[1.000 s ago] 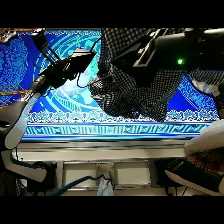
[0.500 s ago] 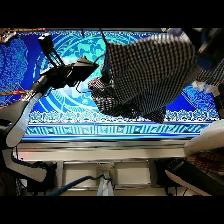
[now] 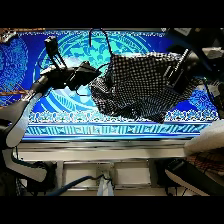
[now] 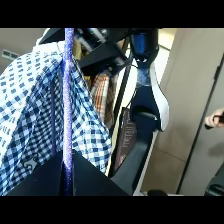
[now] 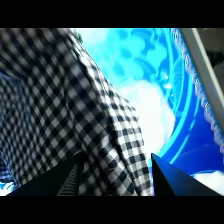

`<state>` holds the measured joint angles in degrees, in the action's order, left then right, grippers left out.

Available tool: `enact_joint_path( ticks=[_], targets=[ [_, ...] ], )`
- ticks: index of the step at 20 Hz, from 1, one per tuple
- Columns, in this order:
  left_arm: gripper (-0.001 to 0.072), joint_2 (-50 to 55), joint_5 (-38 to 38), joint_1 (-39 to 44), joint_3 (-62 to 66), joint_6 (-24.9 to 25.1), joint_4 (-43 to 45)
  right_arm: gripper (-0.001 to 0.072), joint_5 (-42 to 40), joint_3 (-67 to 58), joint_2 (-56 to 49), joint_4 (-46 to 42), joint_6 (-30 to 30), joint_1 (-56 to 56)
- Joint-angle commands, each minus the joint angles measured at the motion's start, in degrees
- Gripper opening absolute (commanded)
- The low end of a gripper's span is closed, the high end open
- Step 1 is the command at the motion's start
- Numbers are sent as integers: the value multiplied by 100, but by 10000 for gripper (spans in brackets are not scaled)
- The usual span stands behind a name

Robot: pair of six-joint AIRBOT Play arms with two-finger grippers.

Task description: Fold the clothes and pants, and hang the long-sleeved shirts on hangers.

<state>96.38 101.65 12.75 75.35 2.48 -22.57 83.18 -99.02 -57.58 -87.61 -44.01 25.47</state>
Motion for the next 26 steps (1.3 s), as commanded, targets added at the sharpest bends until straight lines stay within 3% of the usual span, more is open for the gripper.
enact_joint_path(
  ticks=[1,4,5,6,9,13,14,16,19,24,26],
  targets=[
    [13,2,-2,0,-4,-17,24,501,-31,203,-125,634,-7,-505],
    [13,2,-2,-2,-4,-17,24,493,-26,229,-256,1128,-4,-935],
    [13,4,-4,-2,-4,-17,24,430,-28,238,-293,1268,20,-1012],
    [14,4,-4,-2,-2,-17,24,281,-22,247,-321,1307,31,-1023],
    [15,4,-4,-2,-2,-17,-105,26,-22,258,-350,1303,321,-1019],
    [21,2,-28,-13,-2,-17,-385,24,-31,258,-348,1285,323,-1019],
    [72,4,-46,-28,-2,-17,-428,24,-33,258,-345,1287,323,-1019],
    [337,2,-138,-127,-2,-42,-474,23,-70,256,-323,1285,326,-1019],
    [582,2,-758,-350,-2,-350,-715,22,-127,247,-275,1307,326,-1019],
    [620,2,-3268,-612,-2,-874,-2249,22,-138,249,-164,1353,323,-1019],
    [619,2,-3926,-649,-2,-848,-3185,22,-142,249,-136,1384,321,-1019]
  ],
)
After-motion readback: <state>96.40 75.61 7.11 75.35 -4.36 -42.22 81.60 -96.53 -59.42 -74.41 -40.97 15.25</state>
